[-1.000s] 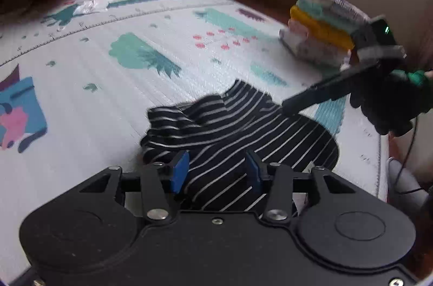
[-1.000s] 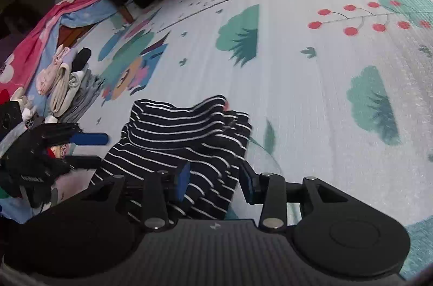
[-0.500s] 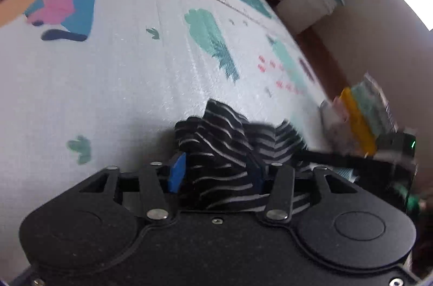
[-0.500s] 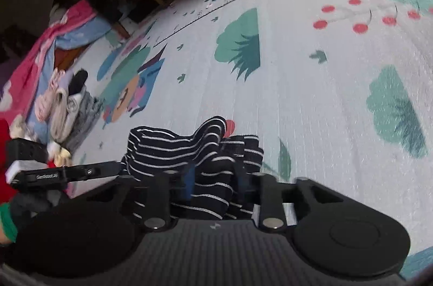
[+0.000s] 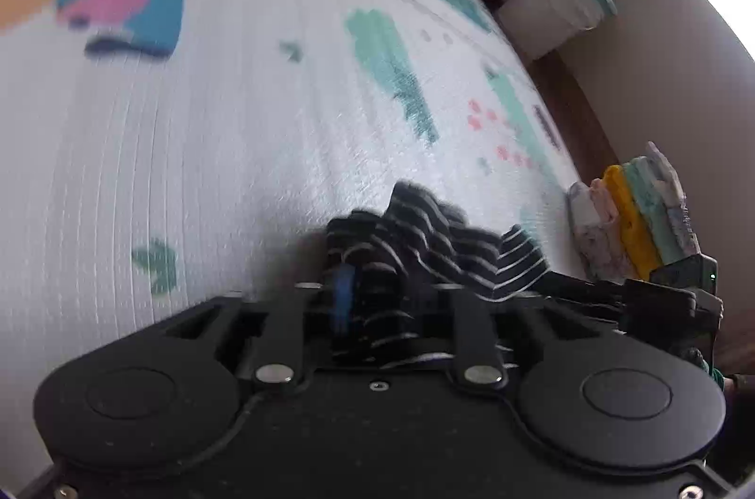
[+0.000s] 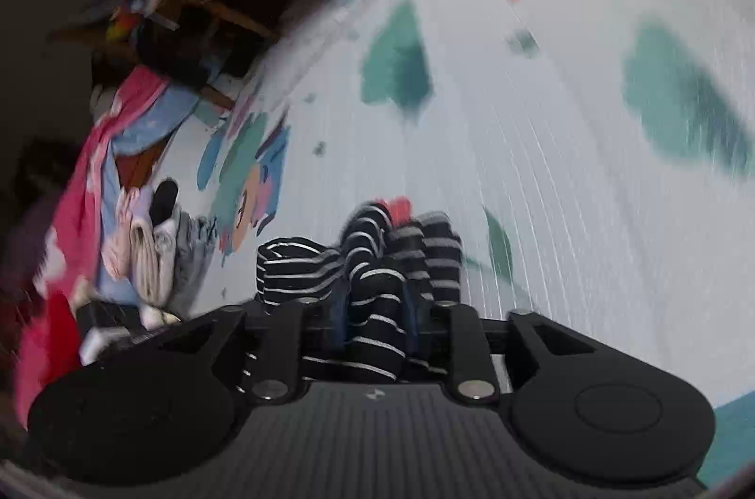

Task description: Fold clothes

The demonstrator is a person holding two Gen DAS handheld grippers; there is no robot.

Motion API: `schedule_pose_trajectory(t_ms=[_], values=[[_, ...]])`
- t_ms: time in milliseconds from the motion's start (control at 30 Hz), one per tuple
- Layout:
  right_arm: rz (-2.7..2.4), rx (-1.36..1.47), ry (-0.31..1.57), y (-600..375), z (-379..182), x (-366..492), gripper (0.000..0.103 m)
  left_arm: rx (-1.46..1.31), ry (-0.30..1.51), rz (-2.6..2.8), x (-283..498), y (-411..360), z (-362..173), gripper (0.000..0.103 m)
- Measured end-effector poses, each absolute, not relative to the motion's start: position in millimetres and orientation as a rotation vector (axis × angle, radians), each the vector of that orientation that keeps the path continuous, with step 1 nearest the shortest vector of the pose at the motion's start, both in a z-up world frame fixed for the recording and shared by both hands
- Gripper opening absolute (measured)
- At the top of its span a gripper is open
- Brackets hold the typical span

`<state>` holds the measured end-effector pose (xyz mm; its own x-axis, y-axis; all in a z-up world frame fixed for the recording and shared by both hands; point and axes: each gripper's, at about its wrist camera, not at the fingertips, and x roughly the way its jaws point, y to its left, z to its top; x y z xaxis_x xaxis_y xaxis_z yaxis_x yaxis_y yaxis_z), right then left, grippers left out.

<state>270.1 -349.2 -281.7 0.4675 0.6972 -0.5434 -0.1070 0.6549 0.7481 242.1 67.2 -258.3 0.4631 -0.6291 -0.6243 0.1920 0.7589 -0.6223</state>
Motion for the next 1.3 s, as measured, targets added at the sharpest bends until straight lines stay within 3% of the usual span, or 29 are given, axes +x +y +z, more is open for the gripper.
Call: schedule_pose_trajectory(t_ms=[33,200,300,367,567,900,967,1100,1300], values=[[0.538,0.66,0.928,-349.6,-270.8,261.3,0.044,-0.484,0.932,-0.537,236.1,69.1,-248.7,0.052],[0.662,0.287,0.737,-329.2,-220.6,199.1,0.043,-0.178,0.8,-0.763,181.5,37.5,-207.3,0.051],[0.797,0.022,0.685,-298.9,-212.6,153.0,0.038,0.005,0.768,-0.863,142.0,1.4,-211.3,0.045],[0.826,-0.078,0.685,-278.9,-220.3,138.3,0.028,0.047,0.776,-0.882,130.4,-13.8,-219.3,0.042],[0.798,-0.075,0.834,-259.8,-259.8,162.7,0.027,0.146,0.871,-0.815,150.9,-20.0,-264.5,0.041],[0.788,-0.169,0.632,-253.0,-229.6,141.3,0.027,0.198,0.745,-0.841,141.4,-22.9,-234.8,0.041],[0.759,-0.175,0.67,-249.8,-239.3,153.7,0.028,0.244,0.738,-0.844,144.9,-30.0,-241.1,0.041],[0.762,-0.12,0.769,-251.4,-271.9,179.2,0.029,0.268,0.768,-0.819,150.5,-33.7,-251.6,0.055],[0.772,-0.282,0.695,-235.1,-257.8,178.0,0.029,0.254,0.807,-0.771,156.4,-33.2,-259.5,0.053]])
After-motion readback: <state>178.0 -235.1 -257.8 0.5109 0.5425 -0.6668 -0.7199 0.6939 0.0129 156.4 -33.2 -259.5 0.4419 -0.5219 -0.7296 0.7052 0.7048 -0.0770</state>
